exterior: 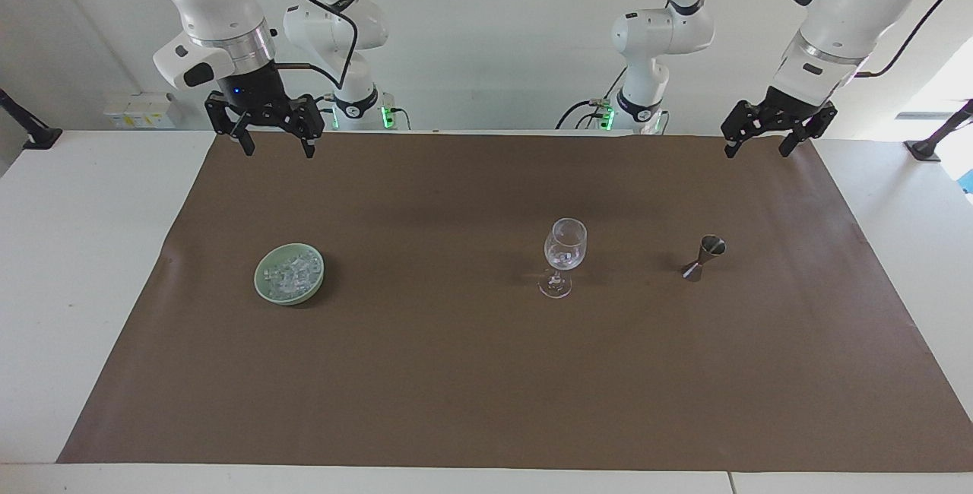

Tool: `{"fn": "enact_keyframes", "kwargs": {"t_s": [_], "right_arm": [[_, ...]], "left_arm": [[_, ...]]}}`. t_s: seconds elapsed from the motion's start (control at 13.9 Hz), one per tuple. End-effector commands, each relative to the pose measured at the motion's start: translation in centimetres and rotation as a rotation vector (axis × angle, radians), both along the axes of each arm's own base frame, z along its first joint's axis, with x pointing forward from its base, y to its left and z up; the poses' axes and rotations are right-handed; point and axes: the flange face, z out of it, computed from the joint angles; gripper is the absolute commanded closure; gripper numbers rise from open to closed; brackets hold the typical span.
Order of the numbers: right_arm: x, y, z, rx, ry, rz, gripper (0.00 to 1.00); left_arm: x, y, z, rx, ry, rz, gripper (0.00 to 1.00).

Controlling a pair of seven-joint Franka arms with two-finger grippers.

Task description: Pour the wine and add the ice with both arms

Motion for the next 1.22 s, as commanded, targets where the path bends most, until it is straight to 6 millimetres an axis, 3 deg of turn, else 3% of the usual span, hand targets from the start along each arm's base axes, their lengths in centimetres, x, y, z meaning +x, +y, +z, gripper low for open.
{"fn": "enact_keyframes", "kwargs": {"t_s": [0.0,0.58,1.01,1.15], "right_arm": [[0.0,-0.1,0.1,0.000,0.012,0.013,0.00],[0.0,-0.1,0.0,0.000,0.014,0.011,0.00],[0.0,-0.1,0.1,0.000,0.012,0.013,0.00],[0.0,-0.1,0.1,-0.002,0.012,0.013,0.00]], "left_arm": [[-0.8,0.4,0.1,0.015,0.003,-0.004,0.00],[-0.6,-0.3,0.3,0.013,-0.013,-0.017,0.00],[-0.1,1.6,0.7,-0.004,-0.031,0.008,0.00],[0.1,1.4,0.7,-0.003,-0.040,0.004,0.00]]}}
